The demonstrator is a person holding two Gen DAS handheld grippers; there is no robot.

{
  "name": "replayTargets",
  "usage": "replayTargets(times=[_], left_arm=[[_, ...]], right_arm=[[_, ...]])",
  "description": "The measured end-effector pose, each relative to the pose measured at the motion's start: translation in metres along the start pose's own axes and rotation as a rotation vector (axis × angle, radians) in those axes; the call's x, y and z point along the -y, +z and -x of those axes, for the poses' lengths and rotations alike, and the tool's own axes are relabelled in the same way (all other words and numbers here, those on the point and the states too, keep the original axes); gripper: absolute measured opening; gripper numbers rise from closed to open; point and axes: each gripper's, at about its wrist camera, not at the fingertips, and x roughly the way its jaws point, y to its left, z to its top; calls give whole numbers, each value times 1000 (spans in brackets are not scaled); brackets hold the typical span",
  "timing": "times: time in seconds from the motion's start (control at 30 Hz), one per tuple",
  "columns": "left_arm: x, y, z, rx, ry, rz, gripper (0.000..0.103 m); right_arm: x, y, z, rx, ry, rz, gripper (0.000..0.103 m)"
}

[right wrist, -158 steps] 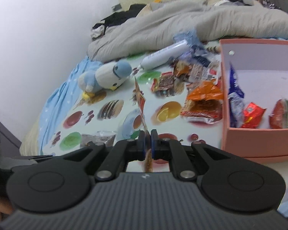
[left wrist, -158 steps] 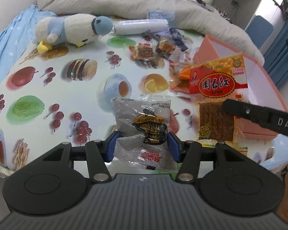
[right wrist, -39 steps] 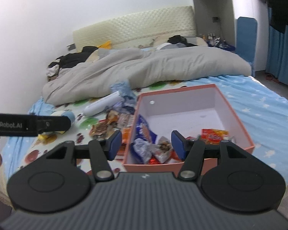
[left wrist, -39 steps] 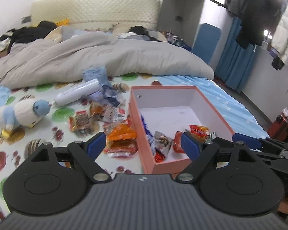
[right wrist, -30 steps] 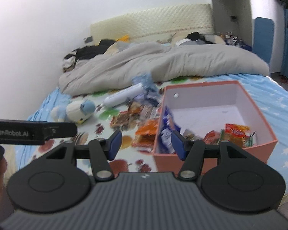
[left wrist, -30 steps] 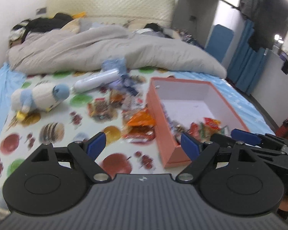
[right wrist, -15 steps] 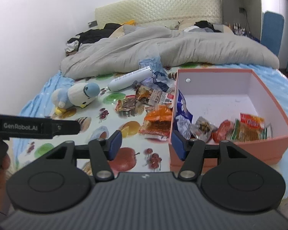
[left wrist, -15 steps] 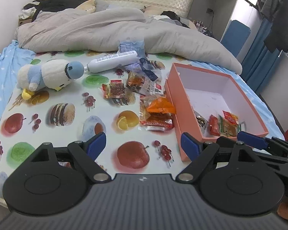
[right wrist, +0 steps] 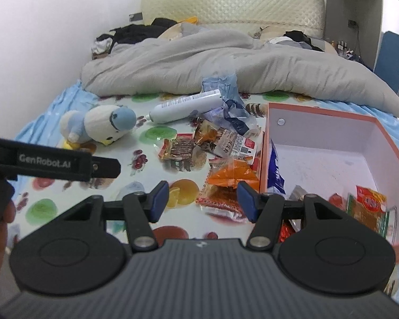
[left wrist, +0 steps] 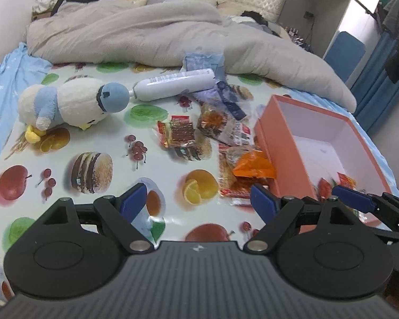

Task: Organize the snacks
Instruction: 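Lower the left tool onto the brown sausage-stick pack while the right tool lowers onto the orange pack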

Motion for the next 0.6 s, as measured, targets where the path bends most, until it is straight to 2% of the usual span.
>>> replayTargets(times=[0.33, 0.43, 0.5, 0.6], left_arm=[[-33, 43, -88, -65, -3, 21, 86], [-39, 55, -117, -84, -11, 8, 86], [-40, 62, -137, -103, -42, -22, 86], [-42, 71, -167, -126, -48, -39, 86]], right_arm=[[-14, 14, -77, -31, -71, 45, 58], [-15, 17, -103, -48, -90, 66, 58], [-13, 18, -119, -59, -97, 55, 58], [-11, 17, -145, -87, -142, 66, 58]])
